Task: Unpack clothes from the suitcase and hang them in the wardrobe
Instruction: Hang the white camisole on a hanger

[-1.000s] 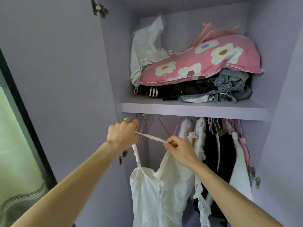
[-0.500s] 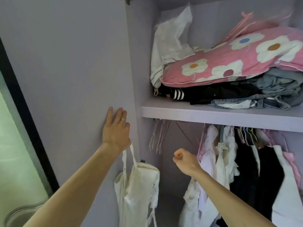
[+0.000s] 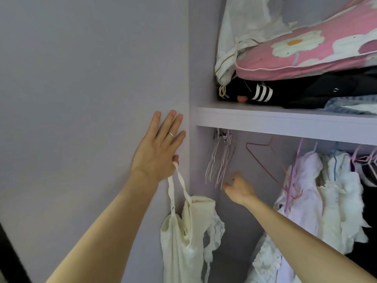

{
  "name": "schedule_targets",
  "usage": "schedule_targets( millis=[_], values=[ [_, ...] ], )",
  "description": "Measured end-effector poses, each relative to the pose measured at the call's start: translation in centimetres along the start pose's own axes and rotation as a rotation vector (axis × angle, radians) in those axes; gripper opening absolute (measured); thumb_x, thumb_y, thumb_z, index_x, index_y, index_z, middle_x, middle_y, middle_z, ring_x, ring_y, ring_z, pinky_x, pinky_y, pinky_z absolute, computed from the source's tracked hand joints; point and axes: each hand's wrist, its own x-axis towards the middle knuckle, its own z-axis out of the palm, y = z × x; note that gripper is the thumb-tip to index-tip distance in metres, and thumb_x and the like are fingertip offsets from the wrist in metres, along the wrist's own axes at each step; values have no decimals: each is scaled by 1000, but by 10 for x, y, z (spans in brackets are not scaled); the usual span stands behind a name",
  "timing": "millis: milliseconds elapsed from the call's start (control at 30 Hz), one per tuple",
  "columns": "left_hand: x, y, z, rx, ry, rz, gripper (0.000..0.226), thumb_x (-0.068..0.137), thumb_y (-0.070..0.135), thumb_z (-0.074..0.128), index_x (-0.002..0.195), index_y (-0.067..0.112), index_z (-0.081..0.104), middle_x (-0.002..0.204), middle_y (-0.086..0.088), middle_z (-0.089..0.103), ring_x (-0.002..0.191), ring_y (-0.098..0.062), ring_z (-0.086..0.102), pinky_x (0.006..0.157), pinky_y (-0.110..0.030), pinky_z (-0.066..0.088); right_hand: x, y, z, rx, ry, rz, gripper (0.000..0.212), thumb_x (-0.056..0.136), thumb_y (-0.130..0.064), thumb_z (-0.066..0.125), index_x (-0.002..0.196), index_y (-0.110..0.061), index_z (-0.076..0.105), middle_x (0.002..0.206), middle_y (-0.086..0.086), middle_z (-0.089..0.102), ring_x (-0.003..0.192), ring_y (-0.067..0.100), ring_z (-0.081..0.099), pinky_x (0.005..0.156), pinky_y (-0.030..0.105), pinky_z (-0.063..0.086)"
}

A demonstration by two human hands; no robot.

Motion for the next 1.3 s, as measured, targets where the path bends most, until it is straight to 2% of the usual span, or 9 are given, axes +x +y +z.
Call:
schedule_targets(
  millis=[167,400,500,733,967,1100,1200,1233,1300],
  values=[
    [-6,20,14,59,40,-39,73,100,53,10,156,12,-13,159,-23,-26,147,-42,-24,112,-63,-20,26,8,34,109,60,23,63,101,-33,48,152,-8,21,150,18,41,133,36,45,108,40,41],
    [-5,36,31,100,91,-96,82,98,58,11,155,6,-13,160,-23,-22,147,-44,-21,113,-65,-15,49,9,57,112,149,30,47,99,-19,50,142,-5,37,137,17,53,124,35,53,98,35,44],
    [-3,37,34,104,101,-93,82,97,60,13,156,7,-9,162,-22,-18,148,-44,-19,113,-65,-14,51,14,59,78,194,31,31,94,-20,46,120,-7,56,122,16,63,105,32,60,90,36,50],
    [-7,39,38,86,108,-62,82,98,59,15,156,6,-7,162,-23,-16,148,-45,-17,115,-65,-12,41,-5,28,121,417,118,55,103,-39,23,122,-4,62,124,21,63,109,38,59,94,41,47],
    [-15,34,38,-62,2,23,74,99,56,23,158,15,10,163,-21,-15,147,-46,-22,110,-70,-20,-6,-15,2,44,479,84,57,106,-39,18,117,-5,63,119,22,64,107,39,59,79,38,38],
    [-16,29,22,-203,-142,179,55,97,54,30,142,30,51,166,-10,5,150,-39,-17,108,-69,-24,-55,-3,-21,1,391,110,55,107,-38,21,110,-3,63,115,20,64,97,34,55,79,36,35],
    [-16,17,6,-340,-267,201,47,94,43,31,122,36,68,148,3,50,153,-27,5,111,-60,-26,-97,3,-42,60,295,136,52,107,-39,25,95,-5,62,99,14,66,87,28,53,84,36,44],
    [-15,15,0,-441,-312,176,43,92,38,34,114,36,71,132,5,62,149,-20,21,116,-53,-21,-113,4,-51,100,260,147,51,106,-39,26,94,-4,61,94,13,64,88,28,55,87,37,45],
    [-16,15,-18,-774,-443,97,30,86,25,45,91,33,73,101,7,71,120,-14,54,120,-37,14,-152,9,-71,177,196,186,52,106,-41,30,102,0,63,100,14,65,95,28,58,94,39,45]
  ],
)
